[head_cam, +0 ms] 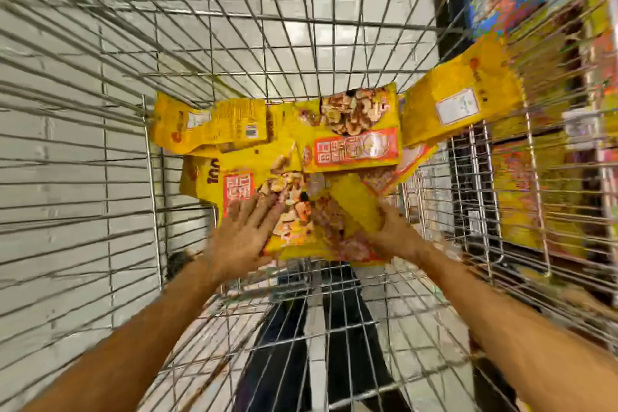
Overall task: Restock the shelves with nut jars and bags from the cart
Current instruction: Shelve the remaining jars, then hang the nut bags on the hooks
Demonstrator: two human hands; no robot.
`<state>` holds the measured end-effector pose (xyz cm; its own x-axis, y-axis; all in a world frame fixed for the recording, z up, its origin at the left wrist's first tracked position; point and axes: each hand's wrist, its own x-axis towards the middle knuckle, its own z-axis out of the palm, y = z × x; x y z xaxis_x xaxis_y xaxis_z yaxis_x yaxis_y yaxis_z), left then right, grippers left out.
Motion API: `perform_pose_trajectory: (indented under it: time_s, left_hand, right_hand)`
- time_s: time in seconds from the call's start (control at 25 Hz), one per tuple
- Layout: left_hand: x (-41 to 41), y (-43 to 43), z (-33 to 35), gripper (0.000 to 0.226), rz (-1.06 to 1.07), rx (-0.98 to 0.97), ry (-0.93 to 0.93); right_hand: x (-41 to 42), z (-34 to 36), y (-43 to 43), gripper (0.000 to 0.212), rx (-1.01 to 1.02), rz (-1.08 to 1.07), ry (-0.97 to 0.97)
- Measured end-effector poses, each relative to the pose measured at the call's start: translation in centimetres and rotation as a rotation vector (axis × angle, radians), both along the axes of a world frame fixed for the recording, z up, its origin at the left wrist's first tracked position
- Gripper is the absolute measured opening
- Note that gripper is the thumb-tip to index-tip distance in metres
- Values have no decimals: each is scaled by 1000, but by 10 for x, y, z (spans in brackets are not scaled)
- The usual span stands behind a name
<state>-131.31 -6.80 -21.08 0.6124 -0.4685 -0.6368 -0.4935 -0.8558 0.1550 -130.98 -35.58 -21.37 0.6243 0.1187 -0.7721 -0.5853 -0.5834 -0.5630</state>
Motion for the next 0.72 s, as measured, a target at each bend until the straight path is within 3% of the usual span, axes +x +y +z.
perform_pose_trajectory:
  time_s: [0.12, 0.2, 0.28, 0.36, 0.44, 0.52, 0.6, 0.72]
  left_hand:
    - [-29, 3, -36, 57, -143, 73, 153]
    - [-44, 6, -51, 48, -77, -104, 1]
    - [-46, 13, -54, 35, 236, -232, -48]
    - [-41, 25, -59, 27, 606, -292, -53]
    - [-30, 40, -72, 42, 884, -269, -111]
    - [-20, 50, -87, 66, 1030, -253, -121]
    - [-16, 53, -100, 79, 1207, -395, -75]
    - [-10, 53, -116, 70, 1387, -637, 68]
  right_hand:
    - [-3, -21, -4, 40, -224, -53, 2]
    - [-1, -29, -3, 29, -442, 88, -262]
    - [1, -31, 10, 36, -603, 499, -499]
    - [3, -42, 32, 45, -561, 849, -593]
    - [8, -63, 53, 48, -537, 1162, -496]
    - [17, -88, 70, 52, -587, 1228, -435]
    - [25, -110, 82, 50, -646, 1186, -416]
    - [32, -145, 87, 37, -485, 952, -188]
